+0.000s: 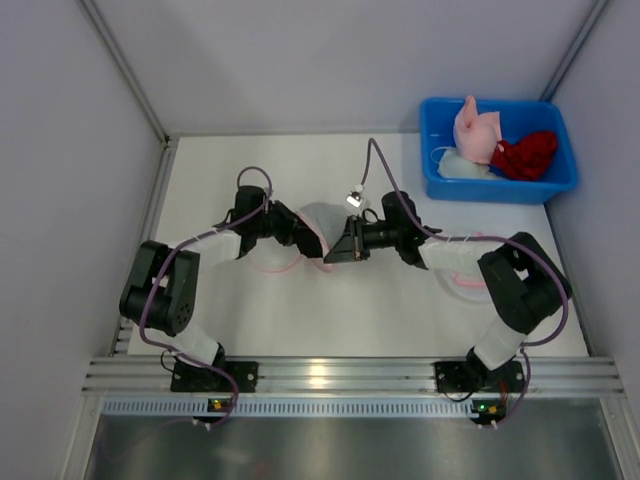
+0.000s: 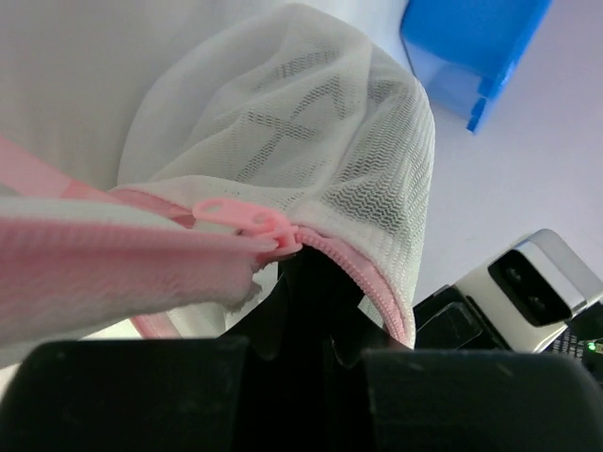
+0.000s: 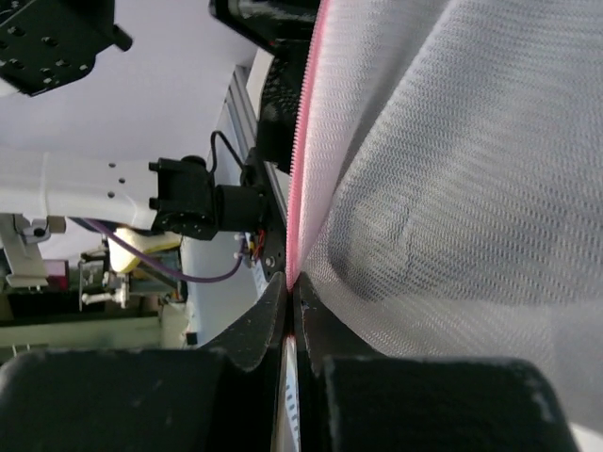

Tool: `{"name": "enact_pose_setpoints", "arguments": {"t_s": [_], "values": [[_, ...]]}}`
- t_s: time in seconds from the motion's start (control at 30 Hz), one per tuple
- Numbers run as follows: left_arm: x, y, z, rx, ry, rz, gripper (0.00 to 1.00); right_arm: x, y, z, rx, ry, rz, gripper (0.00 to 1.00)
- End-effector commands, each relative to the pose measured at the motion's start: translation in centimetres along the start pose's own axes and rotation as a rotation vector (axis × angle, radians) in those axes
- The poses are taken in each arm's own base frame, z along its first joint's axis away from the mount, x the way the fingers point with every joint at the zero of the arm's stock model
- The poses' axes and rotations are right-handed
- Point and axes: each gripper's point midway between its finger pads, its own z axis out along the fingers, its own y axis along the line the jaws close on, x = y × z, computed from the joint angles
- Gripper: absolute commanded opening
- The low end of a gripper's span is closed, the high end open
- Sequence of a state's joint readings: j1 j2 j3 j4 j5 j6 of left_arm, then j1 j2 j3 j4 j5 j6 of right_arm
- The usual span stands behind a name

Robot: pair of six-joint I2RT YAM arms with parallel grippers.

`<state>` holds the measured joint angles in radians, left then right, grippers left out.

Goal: Place the bra in the laundry bag and zip it closed
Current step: Place the bra in the laundry bag.

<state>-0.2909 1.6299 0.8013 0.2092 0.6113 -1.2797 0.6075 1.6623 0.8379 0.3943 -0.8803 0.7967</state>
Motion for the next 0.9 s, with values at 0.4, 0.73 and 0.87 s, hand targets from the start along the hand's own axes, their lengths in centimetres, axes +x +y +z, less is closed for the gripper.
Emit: {"name": "enact_pose_setpoints", "arguments": {"t_s": [0.4,0.73,0.87], "values": [[1.4,-0.9,-2.8,-0.041,0.088,0.247,0.00,-3.6,-3.6,-2.2,0.135,-0.108,-0.035,0.00],[-3.3,-0.6,0.1,-0.120,-0.130,0.106,0.00,-3.0,-0.9,-1.0,0.000,-0.107,0.085,0.00],[-3.8,0.0,2.2,-0.171,-0.169,0.097,0.10,-3.5,-0.3,-0.7,-0.042,-0.120,0.142,0.00]]}}
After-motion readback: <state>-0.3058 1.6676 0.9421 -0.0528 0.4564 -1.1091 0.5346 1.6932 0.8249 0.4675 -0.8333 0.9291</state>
